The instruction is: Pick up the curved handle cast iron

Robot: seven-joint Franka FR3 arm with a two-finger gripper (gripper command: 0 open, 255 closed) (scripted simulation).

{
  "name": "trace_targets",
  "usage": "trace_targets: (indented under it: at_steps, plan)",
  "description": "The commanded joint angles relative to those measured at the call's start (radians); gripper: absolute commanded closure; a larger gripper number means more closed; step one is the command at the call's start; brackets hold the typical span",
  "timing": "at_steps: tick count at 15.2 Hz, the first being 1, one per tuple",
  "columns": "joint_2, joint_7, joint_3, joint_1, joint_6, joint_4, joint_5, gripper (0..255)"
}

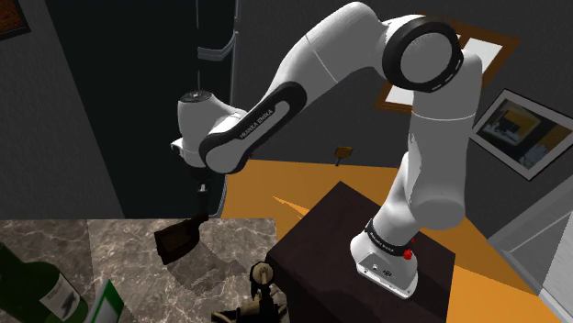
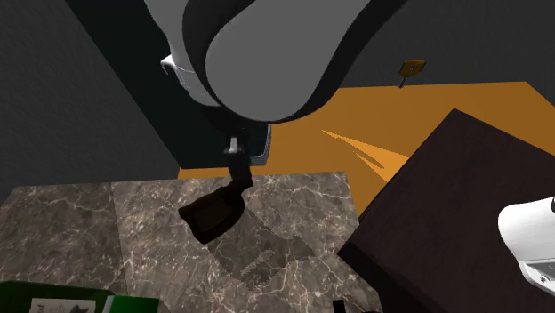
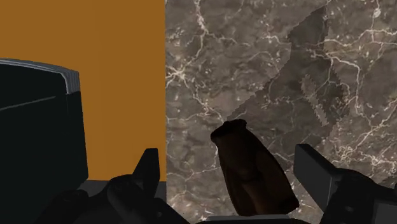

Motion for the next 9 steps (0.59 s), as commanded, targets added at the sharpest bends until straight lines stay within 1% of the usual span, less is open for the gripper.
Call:
trace_targets:
  at_steps: [1,4,9]
  plan:
    - [0.063,-0.008,0.005,0.023,0.025,0.043,-0.03,0]
    - [0.154,-0.019,0.009,0.063,0.049,0.116,-0.074,0]
    - [0.201,-0.012,-0.001,0.071,0.085,0.126,-0.085,0]
